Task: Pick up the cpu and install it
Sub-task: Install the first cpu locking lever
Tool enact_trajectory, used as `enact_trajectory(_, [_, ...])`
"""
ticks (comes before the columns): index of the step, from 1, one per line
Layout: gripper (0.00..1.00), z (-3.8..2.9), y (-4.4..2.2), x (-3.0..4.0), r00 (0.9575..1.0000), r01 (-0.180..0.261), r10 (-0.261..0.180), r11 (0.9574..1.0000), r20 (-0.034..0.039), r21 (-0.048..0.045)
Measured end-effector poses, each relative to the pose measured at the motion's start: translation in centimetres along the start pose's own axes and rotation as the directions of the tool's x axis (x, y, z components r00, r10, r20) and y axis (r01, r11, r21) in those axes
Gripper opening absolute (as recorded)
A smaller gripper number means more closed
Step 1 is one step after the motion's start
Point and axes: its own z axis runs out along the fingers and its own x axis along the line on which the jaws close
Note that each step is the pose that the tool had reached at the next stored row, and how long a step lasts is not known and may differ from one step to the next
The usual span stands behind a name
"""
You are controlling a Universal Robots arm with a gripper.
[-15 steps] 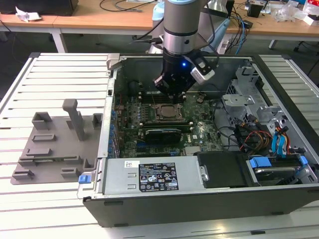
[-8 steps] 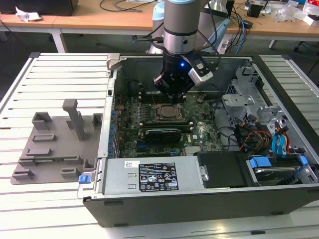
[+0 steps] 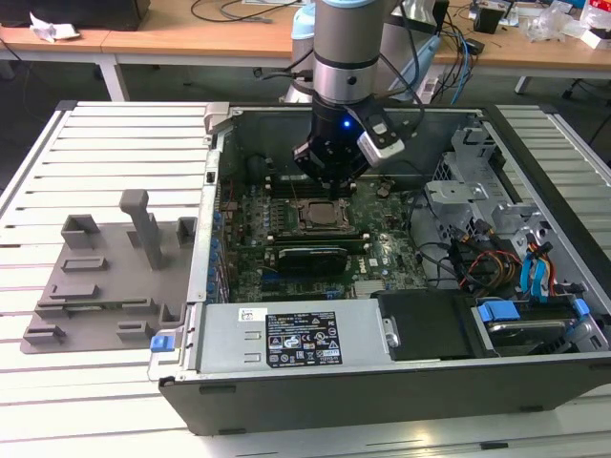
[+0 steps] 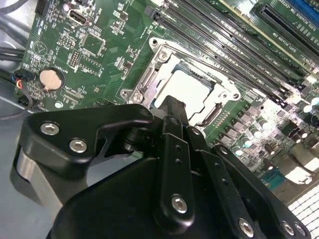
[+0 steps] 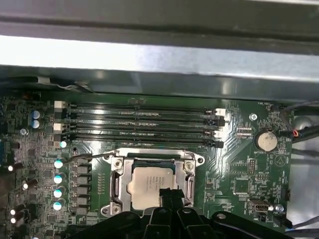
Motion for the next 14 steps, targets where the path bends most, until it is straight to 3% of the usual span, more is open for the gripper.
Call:
enact_trajectory(3, [0.11,0.0,0.0,0.0,0.9995,-0.031,0.031,0.9995,-0.001,0.0012])
enact_trajectory(7, [0.11,0.0,0.0,-0.01,0.9994,-0.034,0.034,0.9994,-0.0015,0.0013])
enact_trajectory(8, [0.11,0.01,0.01,-0.05,0.9994,-0.033,0.033,0.9994,-0.0042,0.0012])
enact_trajectory(9, [0.11,0.02,0.0,-0.14,0.9992,-0.033,0.033,0.9995,-0.0234,0.0015])
enact_trajectory(10, [0.11,0.02,-0.01,-0.19,0.999,-0.032,0.032,0.9995,-0.0322,0.0016])
enact_trajectory(14, [0.11,0.03,0.0,-0.2,0.9995,-0.003,0.003,1.0,-0.0314,0.0002])
